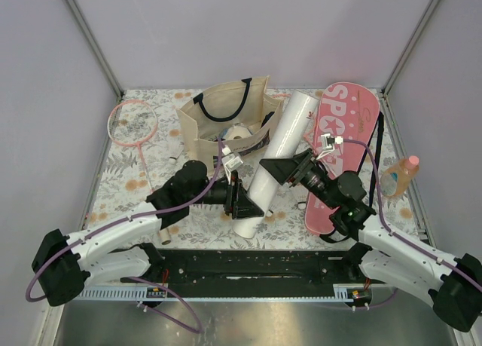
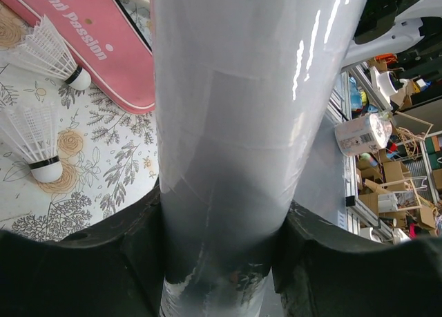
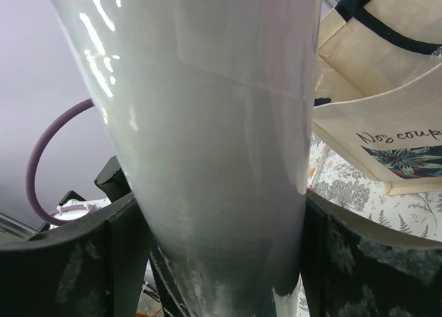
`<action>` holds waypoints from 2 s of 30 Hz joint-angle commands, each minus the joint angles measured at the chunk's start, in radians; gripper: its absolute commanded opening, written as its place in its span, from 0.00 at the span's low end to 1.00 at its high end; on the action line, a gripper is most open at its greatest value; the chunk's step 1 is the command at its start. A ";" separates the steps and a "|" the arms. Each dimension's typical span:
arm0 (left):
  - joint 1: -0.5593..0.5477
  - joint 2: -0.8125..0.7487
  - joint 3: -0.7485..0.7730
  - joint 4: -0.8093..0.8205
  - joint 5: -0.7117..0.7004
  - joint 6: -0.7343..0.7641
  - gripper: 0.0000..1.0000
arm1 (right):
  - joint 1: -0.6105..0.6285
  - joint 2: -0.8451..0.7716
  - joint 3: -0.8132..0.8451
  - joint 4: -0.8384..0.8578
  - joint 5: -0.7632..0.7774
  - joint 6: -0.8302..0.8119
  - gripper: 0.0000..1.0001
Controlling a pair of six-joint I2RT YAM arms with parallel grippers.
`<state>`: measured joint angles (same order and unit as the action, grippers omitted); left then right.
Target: Pack up the badminton gear
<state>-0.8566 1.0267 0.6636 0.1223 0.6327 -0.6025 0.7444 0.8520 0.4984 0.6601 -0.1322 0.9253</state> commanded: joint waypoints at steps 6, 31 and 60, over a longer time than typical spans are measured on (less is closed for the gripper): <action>-0.007 -0.023 0.085 -0.042 -0.042 0.067 0.82 | 0.012 0.006 0.003 0.098 -0.032 0.015 0.62; -0.018 0.313 0.454 -0.611 -0.394 0.530 0.84 | 0.012 -0.412 0.275 -0.896 0.549 -0.609 0.55; -0.016 1.018 0.921 -0.852 0.013 0.807 0.51 | 0.013 -0.597 0.262 -0.995 0.594 -0.646 0.55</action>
<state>-0.8707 2.1082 1.6234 -0.7143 0.5800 0.1589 0.7528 0.2569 0.7296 -0.3855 0.4515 0.2840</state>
